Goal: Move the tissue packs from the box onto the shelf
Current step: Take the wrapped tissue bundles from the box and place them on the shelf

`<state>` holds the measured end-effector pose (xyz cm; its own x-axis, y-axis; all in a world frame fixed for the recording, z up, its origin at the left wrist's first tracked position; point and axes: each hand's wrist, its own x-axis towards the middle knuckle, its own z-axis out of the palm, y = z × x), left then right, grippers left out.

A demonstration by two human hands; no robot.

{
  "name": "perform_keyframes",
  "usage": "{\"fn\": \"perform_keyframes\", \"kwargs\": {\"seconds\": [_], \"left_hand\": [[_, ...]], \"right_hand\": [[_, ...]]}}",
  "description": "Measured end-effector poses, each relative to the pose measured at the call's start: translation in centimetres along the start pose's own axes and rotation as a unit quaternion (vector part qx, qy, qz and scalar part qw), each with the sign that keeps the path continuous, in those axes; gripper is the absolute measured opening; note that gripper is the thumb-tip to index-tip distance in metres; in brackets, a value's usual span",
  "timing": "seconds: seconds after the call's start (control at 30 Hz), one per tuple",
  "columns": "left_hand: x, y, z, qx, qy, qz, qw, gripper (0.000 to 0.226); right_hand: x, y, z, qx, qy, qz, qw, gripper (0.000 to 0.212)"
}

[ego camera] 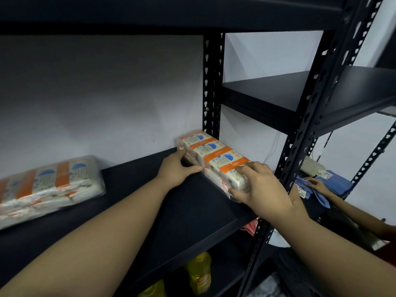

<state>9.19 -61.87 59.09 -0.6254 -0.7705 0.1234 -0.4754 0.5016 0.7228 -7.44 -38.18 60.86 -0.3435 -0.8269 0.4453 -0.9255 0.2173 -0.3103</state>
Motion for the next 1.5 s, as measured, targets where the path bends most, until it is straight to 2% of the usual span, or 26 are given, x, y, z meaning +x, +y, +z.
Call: {"fn": "perform_keyframes", "kwargs": {"seconds": [0.13,0.27,0.47,0.53,0.7,0.97,1.07,1.23,1.37,1.5], "left_hand": [[1.5,0.3,0.3,0.016,-0.012,-0.006,1.000,0.103],[2.9,0.2,0.7,0.016,-0.037,0.005,0.999,0.102],[4.1,0.8,1.2,0.006,-0.048,0.029,0.998,0.078],[4.4,0.9,1.3,0.001,-0.049,0.028,0.998,0.079],[4.9,1.0,1.6,-0.017,-0.038,0.015,0.999,0.097],[4.0,1.3,1.6,0.012,-0.026,0.014,1.000,0.083],[2.8,1.4,1.5,0.054,-0.022,0.019,0.998,0.079],[-2.0,2.2,0.2,0.088,-0.039,0.002,0.995,0.092],[-7.9,1.9,-0.9,0.108,-0.033,0.004,0.994,0.081],[-13.9,1.5,-1.0,0.153,-0.026,0.041,0.987,0.067]], "right_hand": [[1.3,0.1,0.1,-0.003,-0.017,0.022,1.000,0.064],[1.8,0.1,0.6,-0.004,0.000,0.040,0.999,0.063],[2.6,0.6,0.9,0.000,0.004,0.056,0.998,0.063],[3.0,0.8,1.0,0.003,-0.001,0.057,0.998,0.063],[3.9,1.0,1.0,0.012,-0.020,0.073,0.997,0.066],[3.9,1.0,0.8,0.018,-0.034,0.083,0.996,0.069],[3.9,0.9,0.8,0.015,-0.039,0.083,0.996,0.069],[3.0,-0.3,-0.1,0.006,-0.043,0.061,0.997,0.072],[-0.1,-2.6,-0.3,-0.009,0.001,-0.014,1.000,0.061],[-5.3,-4.6,0.8,-0.005,-0.009,-0.049,0.999,0.049]]}}
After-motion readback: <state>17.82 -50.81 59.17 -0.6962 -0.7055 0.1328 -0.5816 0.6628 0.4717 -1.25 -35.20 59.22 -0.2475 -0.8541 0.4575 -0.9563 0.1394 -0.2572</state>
